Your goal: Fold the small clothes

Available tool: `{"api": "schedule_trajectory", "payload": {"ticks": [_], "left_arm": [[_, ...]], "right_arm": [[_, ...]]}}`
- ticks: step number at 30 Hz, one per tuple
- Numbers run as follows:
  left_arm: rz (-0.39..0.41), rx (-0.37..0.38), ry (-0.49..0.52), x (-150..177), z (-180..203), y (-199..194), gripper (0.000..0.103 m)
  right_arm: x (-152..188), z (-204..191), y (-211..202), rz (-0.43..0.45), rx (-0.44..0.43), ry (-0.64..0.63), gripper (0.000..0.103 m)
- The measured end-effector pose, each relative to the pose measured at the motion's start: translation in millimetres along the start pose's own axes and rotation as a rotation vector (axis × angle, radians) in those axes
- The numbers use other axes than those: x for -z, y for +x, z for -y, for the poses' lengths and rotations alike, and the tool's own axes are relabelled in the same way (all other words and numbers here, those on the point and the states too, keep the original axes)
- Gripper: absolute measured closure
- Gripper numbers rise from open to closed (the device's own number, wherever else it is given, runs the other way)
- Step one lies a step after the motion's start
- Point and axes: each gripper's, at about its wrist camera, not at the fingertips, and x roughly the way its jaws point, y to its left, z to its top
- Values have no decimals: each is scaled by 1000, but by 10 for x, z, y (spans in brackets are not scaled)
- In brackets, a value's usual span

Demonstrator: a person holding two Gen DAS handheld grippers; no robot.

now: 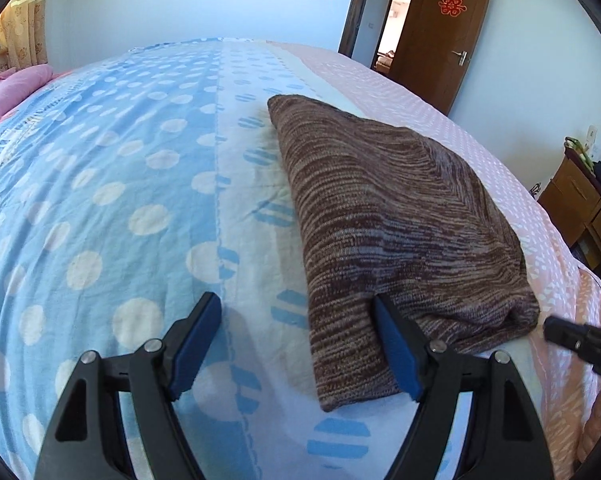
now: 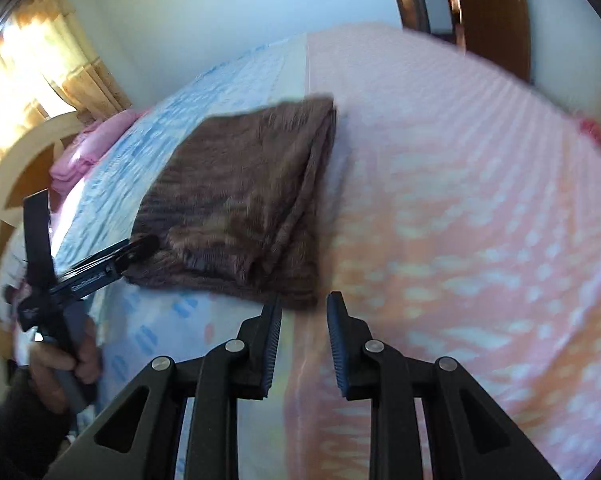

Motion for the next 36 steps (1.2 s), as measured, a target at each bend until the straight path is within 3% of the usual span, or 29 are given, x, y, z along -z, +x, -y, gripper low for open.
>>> {"api": "schedule_trajectory", "payload": {"ticks": [2,5,7,10,12,13,15,17,18,21,25,27,33,36], "left_arm": [[22,3,-2,-64,-6,-87,24],[70,17,-26,-254,8,-193,24],[76,20,-34,-387,57,-165,24],[36,-24,-22,-493,137,35,24],[2,-57,-14,-469,104,199,21],[-15,-61,-16,-425,55,273,20],[-28,-28,-58,-340,-82,318,9],[-13,10,-74,-314,-151,284,9],[-15,3,-59,-322,-135,277,9],[-18,-12,-20,-376,-102,231,7],[10,38,-73,-564,-142,119,8],[36,74,-121,-711,-134,103,8],[73,65,-124,-1127,127,291,8],[61,-18,-114,-1147,172,528,13]], "right_arm": [[-120,-128,-133,62,-23,-32,79],[-323,-407,-78,94,-140,-52,78],[-378,-648,106,82,-178,-94,78],[-327,-872,485,-14,-199,-161,78],[-226,-826,711,-99,-139,-173,80],[-183,-739,762,-120,-123,-166,95],[-138,-479,703,-111,-181,-97,99],[-125,-190,681,-163,-235,24,103],[-115,-118,685,-196,-177,37,103],[-102,-62,562,-196,-146,16,101],[-398,-10,182,-14,-122,-18,98],[-619,90,125,54,-120,29,88],[-1227,223,543,97,-62,90,85],[-1400,210,907,59,24,38,85]]}}
